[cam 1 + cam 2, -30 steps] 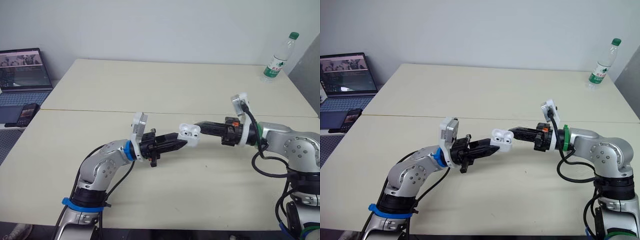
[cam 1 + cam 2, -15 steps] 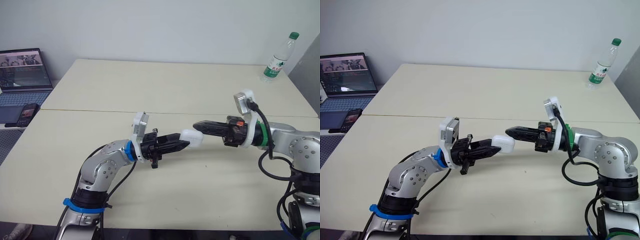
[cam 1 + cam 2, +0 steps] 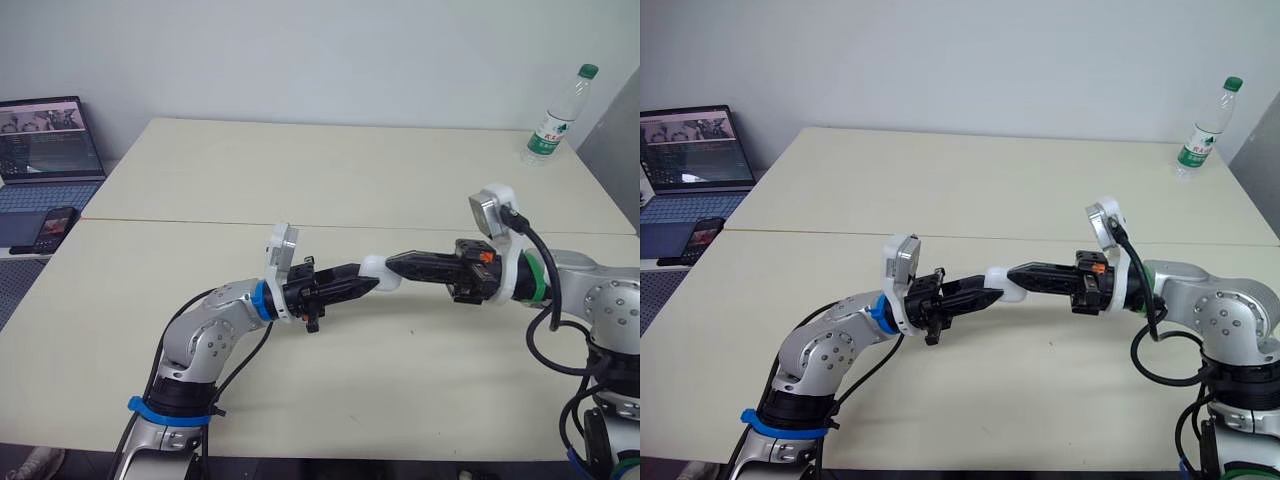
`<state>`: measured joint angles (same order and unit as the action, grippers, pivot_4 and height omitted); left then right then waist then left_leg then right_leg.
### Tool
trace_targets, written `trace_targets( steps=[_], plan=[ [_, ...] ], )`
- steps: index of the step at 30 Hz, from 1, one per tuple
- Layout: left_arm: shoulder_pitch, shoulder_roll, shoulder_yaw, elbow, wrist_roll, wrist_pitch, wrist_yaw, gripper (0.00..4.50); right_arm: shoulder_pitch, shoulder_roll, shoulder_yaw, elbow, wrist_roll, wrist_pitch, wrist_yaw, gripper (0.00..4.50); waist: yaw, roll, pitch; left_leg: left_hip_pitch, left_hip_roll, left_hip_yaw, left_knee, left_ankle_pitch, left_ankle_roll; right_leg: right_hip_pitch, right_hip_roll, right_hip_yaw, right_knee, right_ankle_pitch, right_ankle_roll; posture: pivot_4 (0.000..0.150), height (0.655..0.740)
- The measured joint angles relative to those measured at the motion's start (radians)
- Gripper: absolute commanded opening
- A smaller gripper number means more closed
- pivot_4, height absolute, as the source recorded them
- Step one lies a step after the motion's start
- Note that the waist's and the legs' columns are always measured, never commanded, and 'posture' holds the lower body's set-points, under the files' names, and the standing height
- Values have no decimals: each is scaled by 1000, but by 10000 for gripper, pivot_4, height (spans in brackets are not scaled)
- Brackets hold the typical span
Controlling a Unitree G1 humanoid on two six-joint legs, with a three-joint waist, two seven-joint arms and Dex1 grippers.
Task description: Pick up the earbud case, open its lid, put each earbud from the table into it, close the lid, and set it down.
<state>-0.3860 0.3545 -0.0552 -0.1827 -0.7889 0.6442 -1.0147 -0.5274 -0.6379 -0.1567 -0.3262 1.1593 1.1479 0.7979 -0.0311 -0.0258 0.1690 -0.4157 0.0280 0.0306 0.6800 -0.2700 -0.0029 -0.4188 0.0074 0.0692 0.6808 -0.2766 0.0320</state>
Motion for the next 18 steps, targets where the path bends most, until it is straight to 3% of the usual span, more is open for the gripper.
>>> trace_targets(
  steps=[4,7,12,18],
  plan=[
    [-3,-29,-41,47,105,-18,92,8018,22,11,-27,7,-68,-75,-80,246,2,0,0,0,-1,0,0,0,0,1,0,0,0,0,0,1500,7400],
    [-19,-50,-106,95,196,-10,173,8018,100,16,-31,14,-205,-182,-152,246,4,-1,0,0,-1,0,0,0,0,1,0,0,-1,0,1,1500,7400],
    [-67,-73,-233,156,344,57,279,8018,326,37,26,-43,-538,-502,-227,246,6,0,0,-1,-1,0,0,0,0,-1,0,1,0,0,1,1500,7400],
    [-147,-135,-258,243,384,81,296,8018,603,35,82,-160,-693,-752,-146,246,5,0,-1,1,-1,-1,0,0,0,2,1,0,0,0,1,1500,7400]
  ],
)
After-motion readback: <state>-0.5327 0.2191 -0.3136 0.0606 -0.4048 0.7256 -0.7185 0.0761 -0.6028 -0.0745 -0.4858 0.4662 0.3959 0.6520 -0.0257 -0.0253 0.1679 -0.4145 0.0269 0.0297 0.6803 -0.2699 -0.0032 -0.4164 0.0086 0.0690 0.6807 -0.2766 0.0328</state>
